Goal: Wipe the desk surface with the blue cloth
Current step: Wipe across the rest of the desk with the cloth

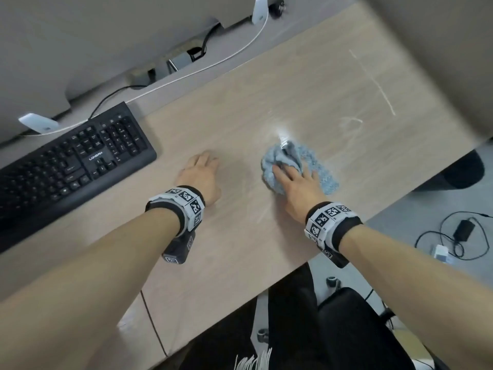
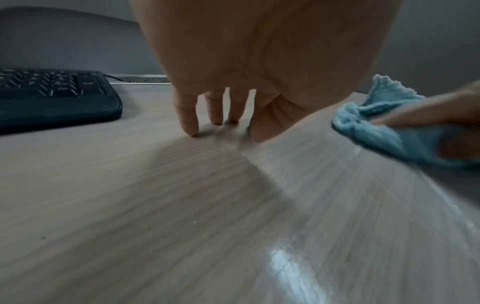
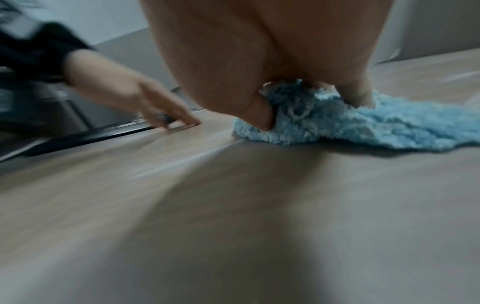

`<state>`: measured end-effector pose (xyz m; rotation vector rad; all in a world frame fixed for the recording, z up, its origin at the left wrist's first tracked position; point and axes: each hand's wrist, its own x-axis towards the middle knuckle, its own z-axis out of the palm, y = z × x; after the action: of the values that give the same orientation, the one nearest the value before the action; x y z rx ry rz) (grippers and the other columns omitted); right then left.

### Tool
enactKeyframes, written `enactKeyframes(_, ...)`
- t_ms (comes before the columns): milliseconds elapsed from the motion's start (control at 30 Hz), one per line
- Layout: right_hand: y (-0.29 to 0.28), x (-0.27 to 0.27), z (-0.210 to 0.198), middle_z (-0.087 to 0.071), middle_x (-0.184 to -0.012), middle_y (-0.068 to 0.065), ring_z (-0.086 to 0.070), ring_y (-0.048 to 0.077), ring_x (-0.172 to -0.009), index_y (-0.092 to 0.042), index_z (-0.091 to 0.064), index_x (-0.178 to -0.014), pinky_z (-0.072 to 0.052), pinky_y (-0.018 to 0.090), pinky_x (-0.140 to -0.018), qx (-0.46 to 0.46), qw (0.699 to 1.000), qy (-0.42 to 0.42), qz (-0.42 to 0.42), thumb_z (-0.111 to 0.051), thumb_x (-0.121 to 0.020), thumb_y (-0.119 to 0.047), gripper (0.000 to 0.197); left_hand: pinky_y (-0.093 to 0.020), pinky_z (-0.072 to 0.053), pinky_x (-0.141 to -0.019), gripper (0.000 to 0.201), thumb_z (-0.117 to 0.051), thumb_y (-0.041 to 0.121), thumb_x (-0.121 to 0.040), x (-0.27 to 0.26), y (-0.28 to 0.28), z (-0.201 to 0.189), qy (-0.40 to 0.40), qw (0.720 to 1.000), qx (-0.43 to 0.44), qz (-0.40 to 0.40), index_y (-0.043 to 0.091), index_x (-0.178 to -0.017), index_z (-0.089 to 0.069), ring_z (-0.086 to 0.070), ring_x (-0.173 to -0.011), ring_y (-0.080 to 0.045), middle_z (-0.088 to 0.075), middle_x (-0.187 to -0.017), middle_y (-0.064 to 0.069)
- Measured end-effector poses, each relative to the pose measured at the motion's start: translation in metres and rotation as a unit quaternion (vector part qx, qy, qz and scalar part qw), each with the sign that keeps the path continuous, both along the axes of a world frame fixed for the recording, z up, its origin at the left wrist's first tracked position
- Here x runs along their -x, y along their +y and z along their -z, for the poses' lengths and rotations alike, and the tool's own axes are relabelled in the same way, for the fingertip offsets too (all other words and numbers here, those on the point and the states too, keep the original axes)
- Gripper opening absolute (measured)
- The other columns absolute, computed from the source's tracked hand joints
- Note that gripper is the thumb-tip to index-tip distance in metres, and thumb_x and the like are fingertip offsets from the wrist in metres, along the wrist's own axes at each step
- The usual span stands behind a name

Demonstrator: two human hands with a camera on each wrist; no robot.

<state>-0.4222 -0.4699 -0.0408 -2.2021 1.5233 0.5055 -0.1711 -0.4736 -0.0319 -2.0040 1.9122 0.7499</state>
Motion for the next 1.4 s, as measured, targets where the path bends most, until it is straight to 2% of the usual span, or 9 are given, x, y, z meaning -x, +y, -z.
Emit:
enactKeyframes(133, 0.021, 0.018, -0.003, -0.015, -0.164, -0.002, 0.004, 0.038, -0.150, -0.030, -0.007, -0.157, -0.010, 0.060, -0.119, -0.010, 0.997, -0.008, -0.071, -0.051, -0.089, -0.006, 0.085, -0.043, -0.029, -0.116, 0.075, -0.056, 0.013, -0.076, 0.004, 0.001, -0.002, 0.000, 1.000, -0.008, -0.008, 0.021, -0.147, -0.033, -0.015, -0.146, -0.025, -0.015, -0.161, 0.000)
enactKeyframes(300, -0.013, 0.034, -0.001, -0.012, -0.165, -0.005, -0.001, 0.037, -0.150, -0.036, -0.011, -0.156, -0.012, 0.060, -0.118, 0.008, 1.000, -0.014, -0.009, -0.051, -0.086, -0.004, 0.086, -0.037, -0.024, -0.118, 0.074, -0.055, 0.010, -0.078, 0.005, 0.003, -0.004, -0.002, 1.000, 0.007, -0.003, 0.018, -0.148, -0.032, -0.014, -0.147, -0.025, -0.014, -0.162, -0.002)
enactKeyframes(467, -0.036, -0.011, 0.002, -0.011, -0.164, -0.003, 0.005, 0.041, -0.149, -0.031, -0.009, -0.156, -0.008, 0.065, -0.116, 0.004, 0.998, -0.002, 0.063, -0.051, -0.085, -0.006, 0.087, -0.033, -0.019, -0.118, 0.078, -0.056, 0.010, -0.077, 0.006, 0.007, 0.000, -0.008, 1.000, 0.007, -0.007, 0.018, -0.149, -0.029, -0.011, -0.148, -0.024, -0.010, -0.163, -0.001)
enactKeyframes(600, -0.002, -0.040, 0.002, -0.007, -0.165, -0.002, 0.009, 0.042, -0.148, -0.031, -0.007, -0.157, -0.004, 0.069, -0.114, -0.016, 0.997, -0.043, -0.067, -0.052, -0.087, -0.007, 0.086, -0.034, -0.017, -0.119, 0.079, -0.057, 0.008, -0.075, 0.007, 0.004, -0.001, -0.011, 1.000, 0.006, -0.003, 0.017, -0.149, -0.029, -0.012, -0.148, -0.025, -0.011, -0.163, -0.003)
enactKeyframes(767, 0.043, 0.012, 0.000, -0.006, -0.165, -0.005, 0.015, 0.037, -0.149, -0.035, -0.003, -0.156, 0.001, 0.063, -0.117, -0.056, 0.967, -0.017, -0.247, -0.045, -0.098, -0.013, 0.075, -0.038, -0.021, -0.119, 0.080, -0.058, 0.010, -0.076, 0.006, 0.005, -0.001, -0.021, 1.000, 0.009, 0.006, 0.018, -0.149, -0.028, -0.011, -0.148, -0.026, -0.012, -0.163, -0.003)
enactKeyframes(933, 0.002, 0.043, -0.009, -0.001, -0.165, -0.008, 0.007, 0.037, -0.150, -0.039, -0.011, -0.155, -0.002, 0.060, -0.119, -0.020, 0.994, -0.030, -0.100, -0.050, -0.094, -0.010, 0.078, -0.040, -0.027, -0.117, 0.079, -0.059, 0.013, -0.078, 0.006, 0.006, -0.003, -0.035, 0.999, -0.001, 0.022, 0.020, -0.149, -0.026, -0.010, -0.148, -0.024, -0.010, -0.163, -0.001)
enactKeyframes(1067, -0.007, -0.006, -0.004, -0.007, -0.164, -0.003, 0.007, 0.042, -0.149, -0.034, -0.010, -0.156, -0.006, 0.067, -0.115, -0.017, 0.999, -0.022, 0.026, -0.048, -0.087, -0.006, 0.084, -0.040, -0.034, -0.113, 0.079, -0.060, 0.012, -0.076, 0.005, 0.009, 0.000, -0.039, 0.999, 0.020, 0.031, 0.017, -0.148, -0.029, -0.013, -0.147, -0.025, -0.012, -0.162, -0.002)
enactKeyframes(1233, 0.057, -0.054, 0.003, -0.008, -0.164, -0.001, 0.007, 0.044, -0.148, -0.034, -0.008, -0.156, -0.002, 0.070, -0.113, -0.016, 0.993, -0.049, -0.108, -0.052, -0.091, -0.015, 0.081, -0.039, -0.026, -0.117, 0.086, -0.062, 0.016, -0.076, -0.004, 0.007, 0.001, -0.040, 0.997, 0.012, 0.070, 0.018, -0.152, -0.021, -0.012, -0.147, -0.027, -0.009, -0.162, -0.005)
enactKeyframes(1400, 0.105, -0.004, -0.004, -0.002, -0.165, -0.004, 0.015, 0.037, -0.149, -0.038, 0.001, -0.156, 0.003, 0.060, -0.118, -0.057, 0.988, 0.004, -0.145, -0.042, -0.097, -0.009, 0.079, -0.041, -0.025, -0.117, 0.084, -0.058, 0.010, -0.077, -0.008, 0.016, -0.003, -0.018, 0.998, 0.007, 0.064, 0.018, -0.151, -0.020, -0.008, -0.148, -0.027, 0.000, -0.163, -0.007)
